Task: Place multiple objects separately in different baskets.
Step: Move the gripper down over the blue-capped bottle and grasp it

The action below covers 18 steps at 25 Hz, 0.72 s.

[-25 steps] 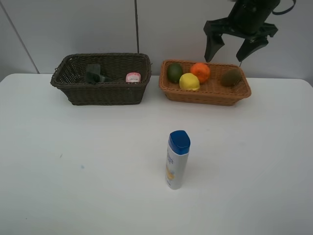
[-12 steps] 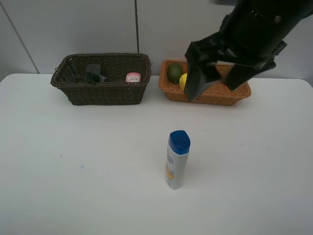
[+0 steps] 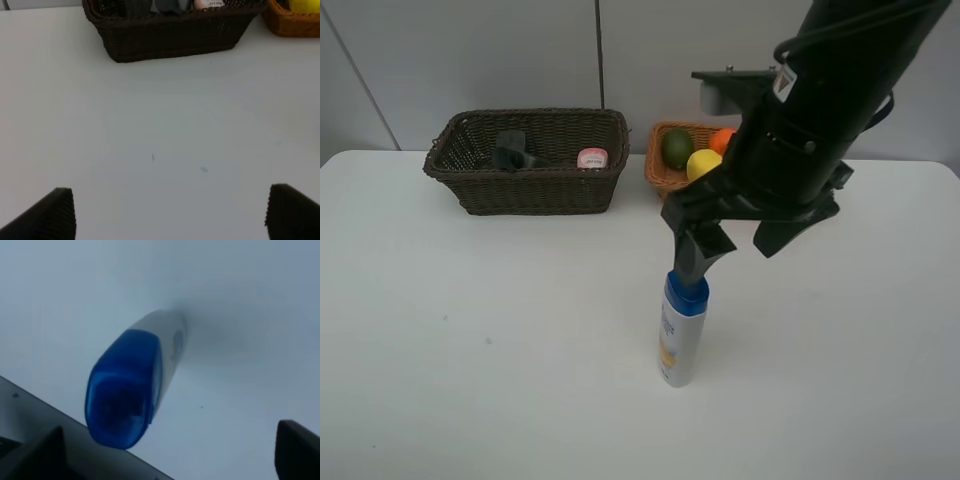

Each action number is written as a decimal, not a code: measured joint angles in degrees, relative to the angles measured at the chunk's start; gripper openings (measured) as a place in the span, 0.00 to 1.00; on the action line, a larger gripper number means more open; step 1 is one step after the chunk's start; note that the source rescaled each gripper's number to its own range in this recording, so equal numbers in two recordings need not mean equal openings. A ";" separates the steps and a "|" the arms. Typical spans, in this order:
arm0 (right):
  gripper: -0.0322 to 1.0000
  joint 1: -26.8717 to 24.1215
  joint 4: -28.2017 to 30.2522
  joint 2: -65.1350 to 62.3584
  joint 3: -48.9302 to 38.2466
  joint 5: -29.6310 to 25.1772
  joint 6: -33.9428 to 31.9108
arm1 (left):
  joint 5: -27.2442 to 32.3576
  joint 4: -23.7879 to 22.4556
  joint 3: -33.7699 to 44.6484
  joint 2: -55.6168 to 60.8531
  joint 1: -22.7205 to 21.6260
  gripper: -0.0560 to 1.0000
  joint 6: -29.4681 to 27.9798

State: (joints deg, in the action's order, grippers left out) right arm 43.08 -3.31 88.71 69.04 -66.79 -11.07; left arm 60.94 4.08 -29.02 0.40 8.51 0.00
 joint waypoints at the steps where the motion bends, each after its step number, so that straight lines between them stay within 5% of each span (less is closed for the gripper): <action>1: 0.98 0.08 -0.49 0.15 0.00 0.27 0.00 | 0.00 0.00 0.00 0.00 0.00 1.00 0.00; 18: 0.98 2.07 -0.52 4.75 0.00 2.11 -1.73 | 0.00 0.00 0.00 0.00 0.00 1.00 0.00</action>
State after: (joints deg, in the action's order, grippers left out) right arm 45.16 -3.83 93.46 69.04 -64.67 -12.80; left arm 60.94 4.08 -29.02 0.40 8.51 0.00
